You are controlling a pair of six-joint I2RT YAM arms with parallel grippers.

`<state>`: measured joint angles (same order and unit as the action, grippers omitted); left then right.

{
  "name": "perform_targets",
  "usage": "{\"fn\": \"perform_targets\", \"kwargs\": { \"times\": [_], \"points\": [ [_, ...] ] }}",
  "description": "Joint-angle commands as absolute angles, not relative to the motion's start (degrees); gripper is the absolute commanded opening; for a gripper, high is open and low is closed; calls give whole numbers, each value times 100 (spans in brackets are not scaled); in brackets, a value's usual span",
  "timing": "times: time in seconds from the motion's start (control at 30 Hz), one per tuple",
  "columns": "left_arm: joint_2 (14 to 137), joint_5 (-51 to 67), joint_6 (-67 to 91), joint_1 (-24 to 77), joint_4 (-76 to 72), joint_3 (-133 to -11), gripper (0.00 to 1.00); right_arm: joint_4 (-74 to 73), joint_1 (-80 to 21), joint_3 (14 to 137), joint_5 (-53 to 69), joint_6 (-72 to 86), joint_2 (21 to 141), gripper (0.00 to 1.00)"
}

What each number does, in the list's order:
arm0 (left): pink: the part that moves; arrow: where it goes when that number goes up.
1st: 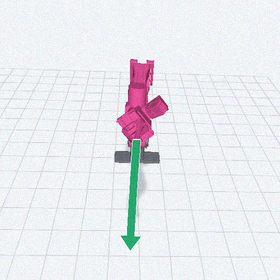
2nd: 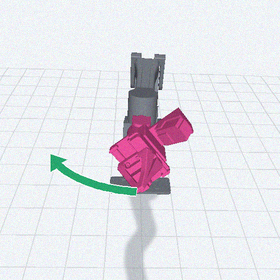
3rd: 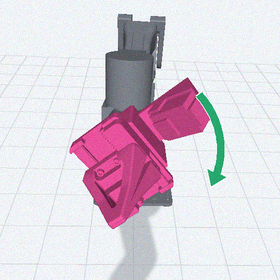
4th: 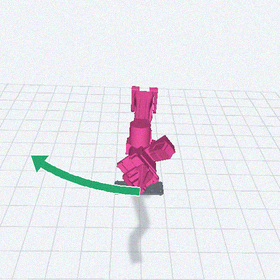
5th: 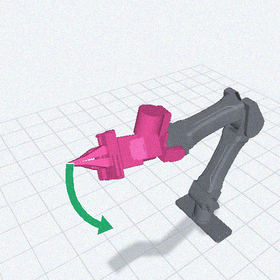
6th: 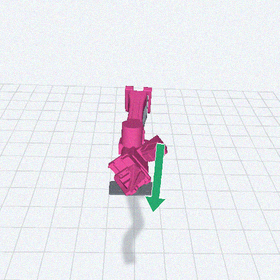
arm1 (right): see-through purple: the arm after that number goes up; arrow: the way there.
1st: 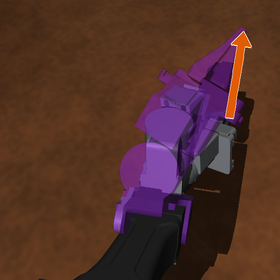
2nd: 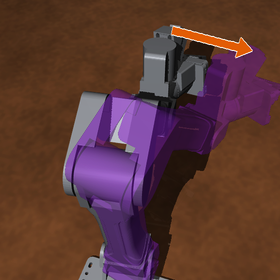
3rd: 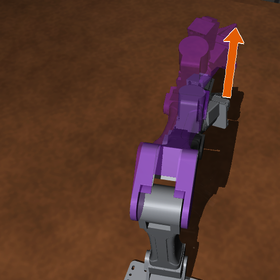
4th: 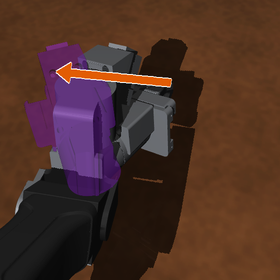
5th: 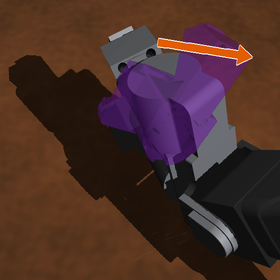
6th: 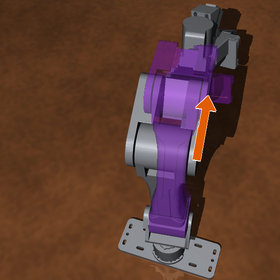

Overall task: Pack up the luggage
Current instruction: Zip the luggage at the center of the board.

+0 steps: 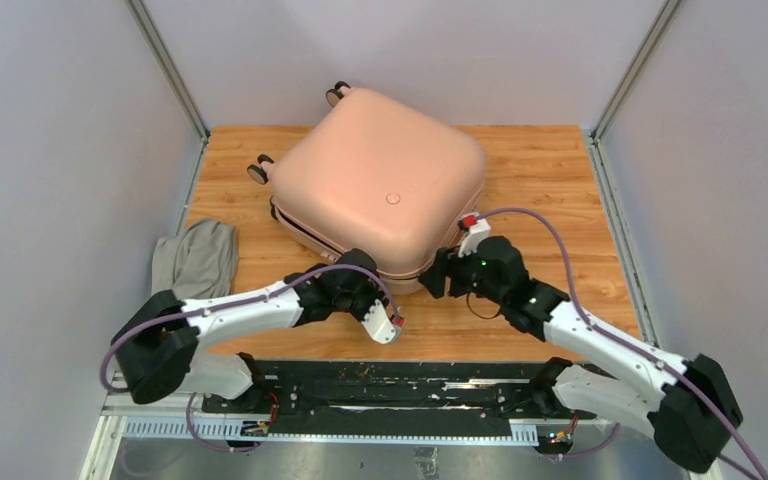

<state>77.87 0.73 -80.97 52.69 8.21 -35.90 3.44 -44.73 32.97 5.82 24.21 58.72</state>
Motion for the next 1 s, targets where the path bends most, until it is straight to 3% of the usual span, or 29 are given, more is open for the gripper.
{"fn": "perform_targets", "kwargs": {
  "times": [0.0, 0.1, 0.33, 0.5, 0.63, 0.73, 0.8, 0.87, 0.93, 0.97],
  "points": [
    [6944, 351, -7766, 5080, 2647, -4641, 21, -116, -3746, 2914, 339, 3215, 5113, 68],
    [6787, 566, -7481, 4830, 4196, -5161, 40, -463, -3326, 2972, 259, 3589, 5052, 68],
    [6812, 827, -7603, 2990, 5407, -6439, 52, -696, -2511, 3583, 516, 4156, 6278, 62],
    [7787, 1070, -8245, 1325, 5805, -7913, 67, -538, -2431, 4055, 375, 4254, 6990, 59],
    [8797, 1038, -8461, 586, 5854, -9135, 77, -225, -2406, 4260, 372, 4427, 7429, 55],
    [9346, 1017, -8479, 314, 5853, -9675, 86, -51, -2351, 4334, 382, 4597, 7798, 46],
    [9520, 802, -8783, 288, 5841, -9631, 88, 179, -2268, 4389, 422, 4689, 8060, 32],
    [9697, 637, -9052, 288, 5823, -9580, 99, 272, -2071, 4458, 546, 4712, 8313, 16],
    [9997, 536, -9039, 247, 5819, -9806, 100, 290, -1821, 4570, 594, 4650, 8507, 2],
    [10140, 497, -8970, 235, 5818, -9973, 100, 290, -1669, 4653, 602, 4581, 8594, 0]
  ]
}}
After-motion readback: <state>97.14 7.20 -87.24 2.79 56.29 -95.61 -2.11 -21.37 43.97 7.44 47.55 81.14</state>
